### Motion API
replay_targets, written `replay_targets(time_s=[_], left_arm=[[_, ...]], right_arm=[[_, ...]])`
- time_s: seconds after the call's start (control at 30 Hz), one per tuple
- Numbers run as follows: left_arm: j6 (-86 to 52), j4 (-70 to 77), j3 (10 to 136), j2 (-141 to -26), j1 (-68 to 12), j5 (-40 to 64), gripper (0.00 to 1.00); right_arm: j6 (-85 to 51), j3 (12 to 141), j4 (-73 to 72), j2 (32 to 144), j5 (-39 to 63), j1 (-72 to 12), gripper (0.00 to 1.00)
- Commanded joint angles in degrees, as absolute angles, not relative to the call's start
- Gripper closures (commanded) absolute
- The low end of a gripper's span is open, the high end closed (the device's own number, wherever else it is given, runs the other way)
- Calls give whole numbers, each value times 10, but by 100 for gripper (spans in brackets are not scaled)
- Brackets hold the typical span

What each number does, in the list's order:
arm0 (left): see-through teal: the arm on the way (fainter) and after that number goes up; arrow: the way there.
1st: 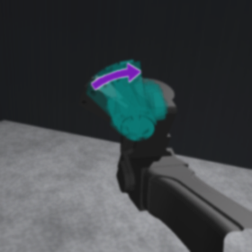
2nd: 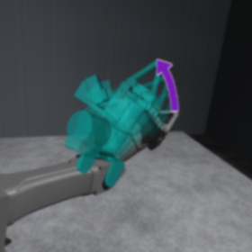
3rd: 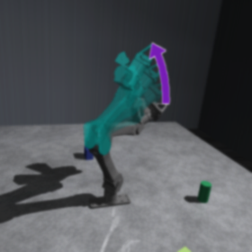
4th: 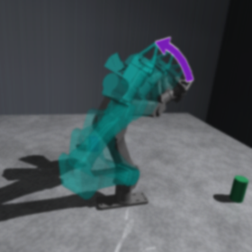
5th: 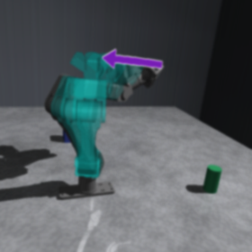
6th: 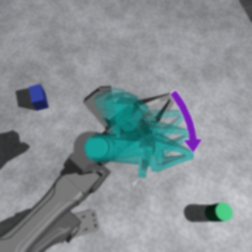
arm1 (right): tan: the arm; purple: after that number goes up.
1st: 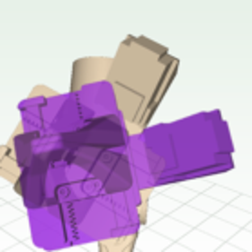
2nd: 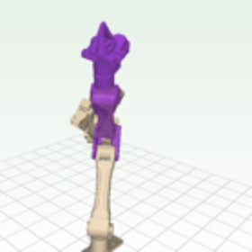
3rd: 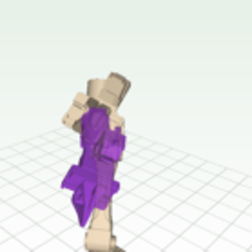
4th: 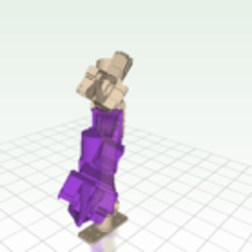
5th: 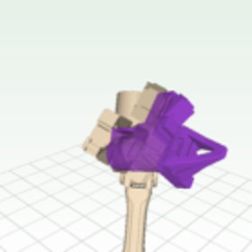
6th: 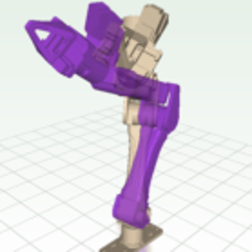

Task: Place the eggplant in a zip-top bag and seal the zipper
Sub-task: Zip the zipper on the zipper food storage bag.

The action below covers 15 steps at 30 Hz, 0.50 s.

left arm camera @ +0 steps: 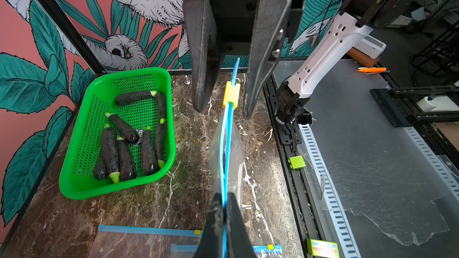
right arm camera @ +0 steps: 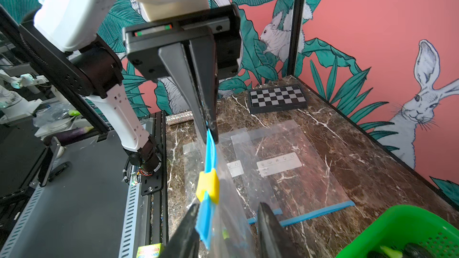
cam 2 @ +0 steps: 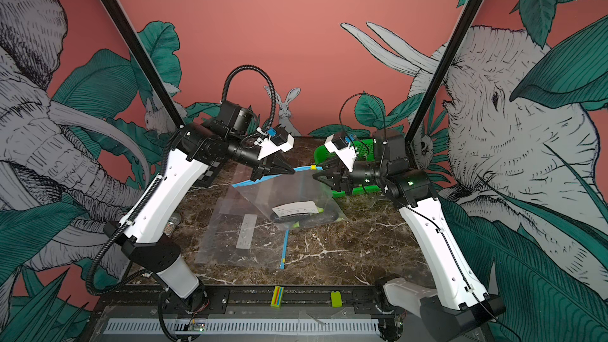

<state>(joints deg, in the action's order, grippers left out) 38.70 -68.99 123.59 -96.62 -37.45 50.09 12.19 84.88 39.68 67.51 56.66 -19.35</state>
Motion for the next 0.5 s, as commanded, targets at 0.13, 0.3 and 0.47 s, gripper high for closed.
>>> replay_targets(time_s=[0.13,0.3,0.47], left_arm=[[387,-686,1249,-957,-378,505,96],[388,-686,1250,-955,-378,505,96],[389,-687,1248,-956,-379,502,92]], right_arm=[[113,836,364,668,593,-192,77],[106,827,350,661,591,-192,89],[95,822,336,656,594,-192,100]])
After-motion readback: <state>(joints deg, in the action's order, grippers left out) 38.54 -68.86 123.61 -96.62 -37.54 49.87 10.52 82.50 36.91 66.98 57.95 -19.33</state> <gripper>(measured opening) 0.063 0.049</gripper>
